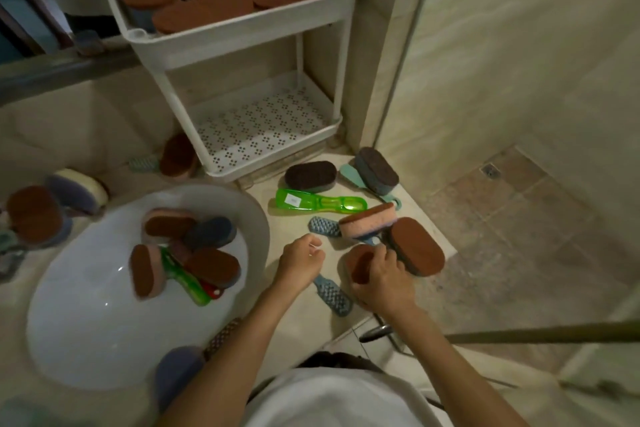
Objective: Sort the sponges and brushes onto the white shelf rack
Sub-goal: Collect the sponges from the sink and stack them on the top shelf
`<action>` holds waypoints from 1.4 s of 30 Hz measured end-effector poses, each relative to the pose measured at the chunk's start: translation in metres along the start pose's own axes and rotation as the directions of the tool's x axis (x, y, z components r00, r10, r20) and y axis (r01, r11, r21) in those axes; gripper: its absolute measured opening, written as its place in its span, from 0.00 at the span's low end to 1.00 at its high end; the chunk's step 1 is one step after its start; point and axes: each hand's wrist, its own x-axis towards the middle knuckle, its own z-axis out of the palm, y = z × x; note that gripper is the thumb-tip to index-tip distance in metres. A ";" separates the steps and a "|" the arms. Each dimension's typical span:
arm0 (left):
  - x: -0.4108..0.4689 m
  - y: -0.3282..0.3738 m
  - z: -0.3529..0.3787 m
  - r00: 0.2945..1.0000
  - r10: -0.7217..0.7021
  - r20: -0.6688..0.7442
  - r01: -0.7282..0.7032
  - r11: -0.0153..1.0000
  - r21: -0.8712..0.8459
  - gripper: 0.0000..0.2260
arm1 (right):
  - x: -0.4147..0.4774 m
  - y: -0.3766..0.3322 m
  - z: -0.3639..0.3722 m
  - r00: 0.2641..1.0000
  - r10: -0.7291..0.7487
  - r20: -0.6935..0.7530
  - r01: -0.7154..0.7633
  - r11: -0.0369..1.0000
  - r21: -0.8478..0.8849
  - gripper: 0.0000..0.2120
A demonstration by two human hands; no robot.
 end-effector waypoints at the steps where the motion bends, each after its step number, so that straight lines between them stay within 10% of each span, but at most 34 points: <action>1: 0.002 -0.001 0.001 1.000 -0.010 0.014 0.010 1.000 -0.012 0.13 | 0.000 0.000 0.003 1.000 0.003 0.012 -0.003 1.000 0.006 0.39; 15: 0.008 0.019 -0.008 0.979 -0.094 0.179 0.183 0.790 -0.586 0.07 | 0.017 -0.018 -0.032 0.907 -0.401 -0.126 0.420 0.863 0.281 0.19; 21: 0.016 0.023 -0.014 0.977 -0.146 0.155 0.210 0.769 -0.603 0.06 | 0.038 0.027 -0.058 0.966 -0.008 -0.257 0.058 0.980 0.188 0.25; 26: 0.018 0.029 -0.010 0.982 -0.160 0.099 0.187 0.759 -0.623 0.07 | 0.042 0.055 -0.045 0.983 0.177 -0.045 -0.179 0.983 -0.035 0.39; 34: 0.018 0.042 -0.014 0.985 -0.173 0.004 0.135 0.753 -0.644 0.09 | 0.032 0.062 -0.040 0.965 0.184 -0.187 -0.172 0.982 0.075 0.37; 42: 0.007 0.067 -0.051 0.981 -0.063 -0.182 -0.079 0.731 -0.678 0.21 | 0.013 -0.003 -0.106 0.857 -0.112 -0.503 0.196 0.973 0.119 0.26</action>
